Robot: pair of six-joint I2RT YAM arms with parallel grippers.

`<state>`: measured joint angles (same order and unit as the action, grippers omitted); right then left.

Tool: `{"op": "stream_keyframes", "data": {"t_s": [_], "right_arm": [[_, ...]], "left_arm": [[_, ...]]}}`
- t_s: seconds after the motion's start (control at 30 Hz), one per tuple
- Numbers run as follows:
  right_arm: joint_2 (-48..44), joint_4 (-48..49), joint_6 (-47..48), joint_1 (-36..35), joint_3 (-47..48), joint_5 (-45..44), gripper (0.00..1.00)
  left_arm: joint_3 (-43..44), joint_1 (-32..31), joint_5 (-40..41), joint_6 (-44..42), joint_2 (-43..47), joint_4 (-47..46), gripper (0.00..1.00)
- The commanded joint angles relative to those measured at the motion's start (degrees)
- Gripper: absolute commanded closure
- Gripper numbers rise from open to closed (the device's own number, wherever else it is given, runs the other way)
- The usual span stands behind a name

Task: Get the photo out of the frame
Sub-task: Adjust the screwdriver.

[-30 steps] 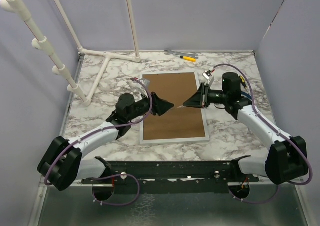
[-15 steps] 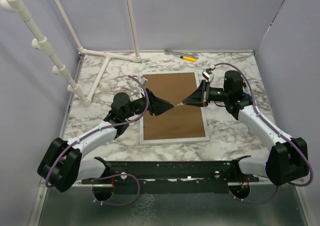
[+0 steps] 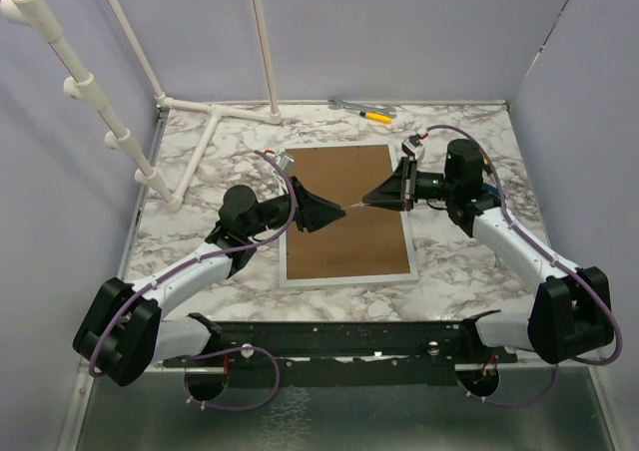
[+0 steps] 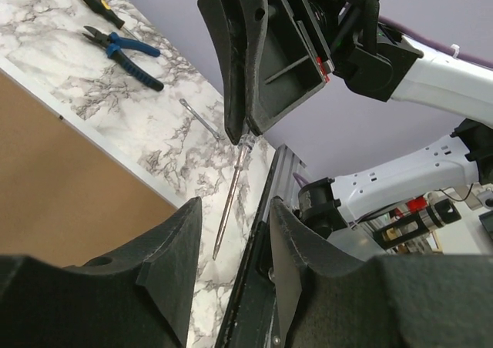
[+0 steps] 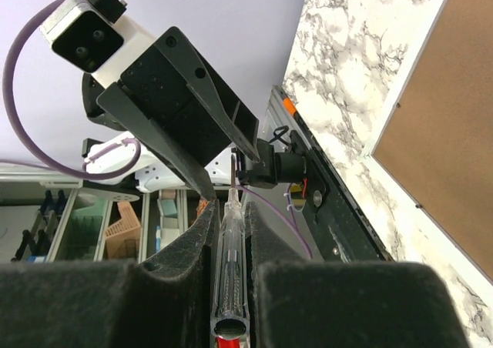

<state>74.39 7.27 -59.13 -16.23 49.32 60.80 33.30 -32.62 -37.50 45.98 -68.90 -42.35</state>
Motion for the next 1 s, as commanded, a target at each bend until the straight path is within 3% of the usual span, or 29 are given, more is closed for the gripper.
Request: {"op": "stream_keyframes", "data": {"t_s": [0.0,0.13,0.3,0.4,0.47,0.5,0.53,0.6,0.73,0.97], "right_arm": [[1.0,2.8,-1.5,-0.2,-0.2,1.9,0.99],[1.4,3.6,-2.0,-0.2,-0.5,2.0,0.99],[1.8,4.9,-2.8,-0.2,-1.0,2.0,0.99],[2.3,5.6,-2.7,-0.2,-1.4,2.2,0.96],[2.7,5.9,-1.5,-0.1,-1.3,3.1,0.71],[2.6,6.1,-0.2,-0.1,-1.3,3.4,0.48],[2.2,6.1,2.1,-0.1,-1.4,3.3,0.32],[0.9,5.3,8.0,0.0,-1.6,2.3,0.15],[-2.1,10.8,16.8,0.0,-4.3,2.7,0.10],[0.0,23.5,12.6,0.0,-6.5,8.8,0.25]], "left_arm": [[-0.3,0.0,-2.8,-0.4,-0.3,-1.5,0.59],[-0.5,0.0,-3.0,-0.7,-0.1,-1.5,0.70],[-0.7,0.0,-2.9,-0.7,-0.2,-1.5,0.98],[-0.7,0.0,-2.9,-0.2,-0.3,-1.5,1.00],[-0.5,0.0,-3.0,0.8,-0.5,-1.5,1.00],[-0.3,0.1,-3.3,1.5,-0.6,-1.5,1.00],[-0.1,0.0,-3.7,2.3,-0.8,-1.4,1.00],[0.3,0.1,-4.7,4.6,-1.5,-1.5,1.00],[1.1,0.2,-7.5,10.8,-2.7,-2.1,1.00],[2.7,0.7,-12.0,18.2,-3.7,-5.5,1.00]]}}
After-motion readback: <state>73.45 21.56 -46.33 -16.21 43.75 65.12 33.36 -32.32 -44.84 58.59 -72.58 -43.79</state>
